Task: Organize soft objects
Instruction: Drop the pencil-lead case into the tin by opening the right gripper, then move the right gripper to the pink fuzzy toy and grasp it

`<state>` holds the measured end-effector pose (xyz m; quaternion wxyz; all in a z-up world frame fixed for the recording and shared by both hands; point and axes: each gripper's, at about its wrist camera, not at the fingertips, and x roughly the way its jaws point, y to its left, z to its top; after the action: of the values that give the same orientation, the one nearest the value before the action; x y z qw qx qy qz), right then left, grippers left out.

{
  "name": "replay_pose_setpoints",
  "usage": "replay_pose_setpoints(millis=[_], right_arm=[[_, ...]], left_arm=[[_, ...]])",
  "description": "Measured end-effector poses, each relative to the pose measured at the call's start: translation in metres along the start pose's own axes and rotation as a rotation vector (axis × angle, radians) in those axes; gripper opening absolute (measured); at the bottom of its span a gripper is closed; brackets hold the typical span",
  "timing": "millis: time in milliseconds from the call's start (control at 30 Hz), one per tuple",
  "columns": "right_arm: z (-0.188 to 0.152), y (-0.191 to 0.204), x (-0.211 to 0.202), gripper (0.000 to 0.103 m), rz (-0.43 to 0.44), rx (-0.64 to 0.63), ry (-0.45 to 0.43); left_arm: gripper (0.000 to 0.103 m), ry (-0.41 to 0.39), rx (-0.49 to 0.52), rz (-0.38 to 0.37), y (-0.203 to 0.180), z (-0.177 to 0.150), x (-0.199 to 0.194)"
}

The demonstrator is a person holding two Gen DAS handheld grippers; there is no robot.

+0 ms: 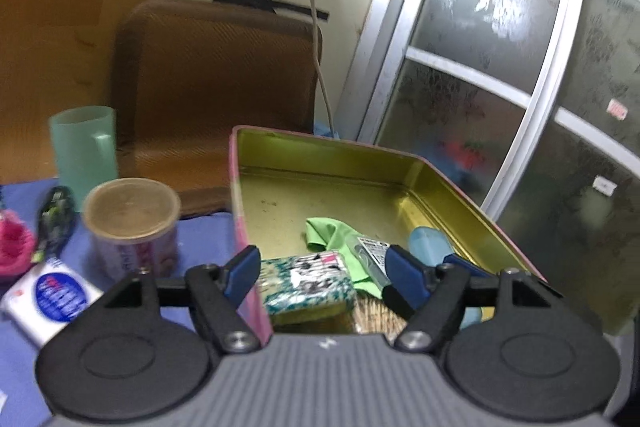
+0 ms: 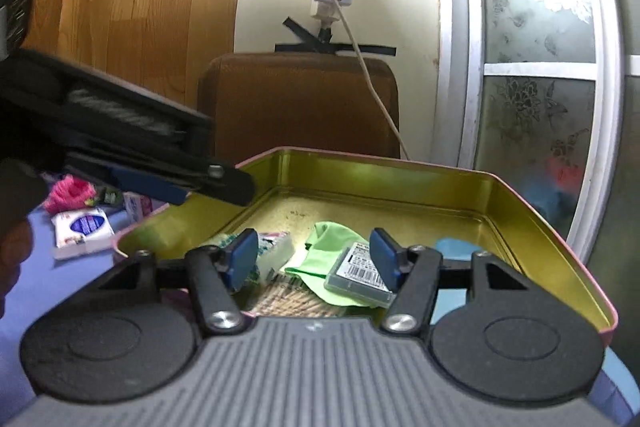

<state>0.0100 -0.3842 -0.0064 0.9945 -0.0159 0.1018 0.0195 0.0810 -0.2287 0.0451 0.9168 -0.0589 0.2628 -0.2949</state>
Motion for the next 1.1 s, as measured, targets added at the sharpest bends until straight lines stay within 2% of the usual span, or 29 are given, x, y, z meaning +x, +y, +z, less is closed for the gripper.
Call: replay_pose_setpoints(millis=[100, 200, 300, 367, 467, 500, 567, 667, 733, 833, 900, 1000, 1100], right_arm=[[0.005, 0.008, -0.001, 0.064, 0.021, -0.005, -0.016], [0.010, 0.021, -0.003, 0.063, 0.059, -0.016, -0.035], [0.016, 0.041, -0.001, 0.059, 0.140, -0.033, -0.029], [0.019, 0.061, 0.005, 0.050, 0.226, -0.056, -0.004], [0.025, 0.091, 0.023, 0.045, 0.342, -0.086, 0.042], [0.027, 0.104, 0.031, 0.045, 0.377, -0.103, 0.055], [0.031, 0.128, 0.050, 0.045, 0.417, -0.144, 0.076], [0.039, 0.167, 0.084, 0.046, 0.463, -0.221, 0.116], [0.042, 0.193, 0.106, 0.048, 0.456, -0.298, 0.126], [0.040, 0.222, 0.134, 0.060, 0.447, -0.384, 0.155], [0.037, 0.238, 0.149, 0.062, 0.430, -0.440, 0.169], [0.033, 0.251, 0.163, 0.053, 0.417, -0.490, 0.205], [0.034, 0.245, 0.146, 0.049, 0.441, -0.459, 0.179]], left_arm=[[0.071, -0.035, -0.041, 0.016, 0.026, -0.009, -0.029], [0.072, -0.054, -0.120, 0.080, 0.066, -0.021, -0.054], [0.072, -0.056, -0.227, 0.194, 0.118, -0.038, -0.077], [0.071, -0.056, -0.303, 0.282, 0.152, -0.049, -0.091], [0.071, -0.082, -0.418, 0.395, 0.198, -0.063, -0.114], [0.068, -0.094, -0.464, 0.412, 0.210, -0.067, -0.120], [0.068, -0.144, -0.552, 0.359, 0.225, -0.071, -0.130], [0.068, -0.164, -0.568, 0.342, 0.230, -0.070, -0.130], [0.068, -0.171, -0.581, 0.324, 0.233, -0.072, -0.133], [0.068, -0.197, -0.629, 0.311, 0.239, -0.076, -0.139], [0.068, -0.204, -0.651, 0.309, 0.244, -0.076, -0.140], [0.068, -0.206, -0.662, 0.304, 0.245, -0.076, -0.140], [0.068, -0.204, -0.663, 0.299, 0.245, -0.075, -0.141]])
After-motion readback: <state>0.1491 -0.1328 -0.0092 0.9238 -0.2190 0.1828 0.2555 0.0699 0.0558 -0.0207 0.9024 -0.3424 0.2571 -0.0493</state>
